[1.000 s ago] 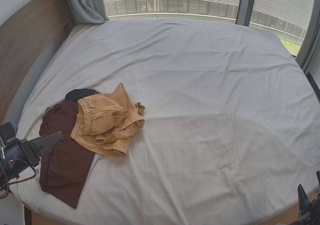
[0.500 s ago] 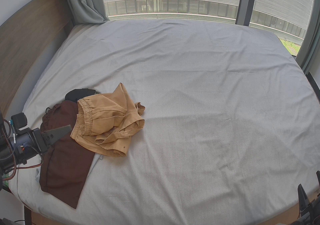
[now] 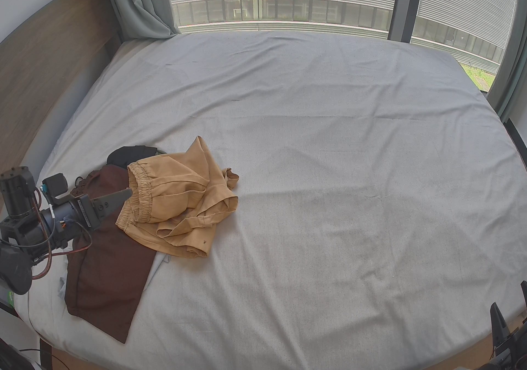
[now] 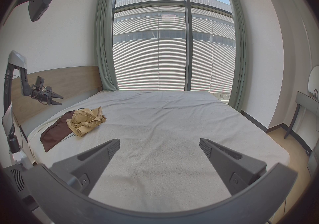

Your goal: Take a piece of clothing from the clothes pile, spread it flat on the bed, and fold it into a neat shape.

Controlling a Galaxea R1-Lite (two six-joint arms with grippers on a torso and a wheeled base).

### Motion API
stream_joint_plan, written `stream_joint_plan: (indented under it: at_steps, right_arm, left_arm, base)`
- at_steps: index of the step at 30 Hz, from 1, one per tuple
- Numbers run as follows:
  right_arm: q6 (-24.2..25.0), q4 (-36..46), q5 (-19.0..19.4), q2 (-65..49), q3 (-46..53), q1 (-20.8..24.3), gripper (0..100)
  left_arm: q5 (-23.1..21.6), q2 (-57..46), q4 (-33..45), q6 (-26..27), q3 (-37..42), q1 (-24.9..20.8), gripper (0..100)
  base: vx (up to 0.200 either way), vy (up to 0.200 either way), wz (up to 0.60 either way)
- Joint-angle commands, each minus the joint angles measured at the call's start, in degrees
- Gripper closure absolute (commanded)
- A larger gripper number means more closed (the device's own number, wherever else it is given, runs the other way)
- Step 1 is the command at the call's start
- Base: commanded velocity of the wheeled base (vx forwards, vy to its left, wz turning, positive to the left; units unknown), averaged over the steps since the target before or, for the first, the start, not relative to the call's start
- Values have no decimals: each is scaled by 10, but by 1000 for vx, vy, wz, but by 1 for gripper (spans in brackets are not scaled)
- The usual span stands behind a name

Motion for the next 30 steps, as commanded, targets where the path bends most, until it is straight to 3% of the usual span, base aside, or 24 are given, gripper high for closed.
stream_joint_plan:
  at_steps: [1, 12, 18, 30]
  right_arm:
    - [0, 0, 0, -9, 9, 0, 0]
    - [0, 0, 0, -9, 9, 0, 0]
    - [0, 0, 0, -9, 9, 0, 0]
    - [0, 0, 0, -9, 9, 0, 0]
  left_arm:
    - [0, 88, -27, -1, -19, 2, 0]
    - [1, 175, -35, 1, -93, 3, 0]
    - [-1, 222, -47, 44, -117, 2, 0]
    - [-3, 278, -64, 46, -180, -8, 0]
  base:
    - [0, 0, 0]
    - [0, 0, 0]
    - [0, 0, 0]
    - [0, 0, 0]
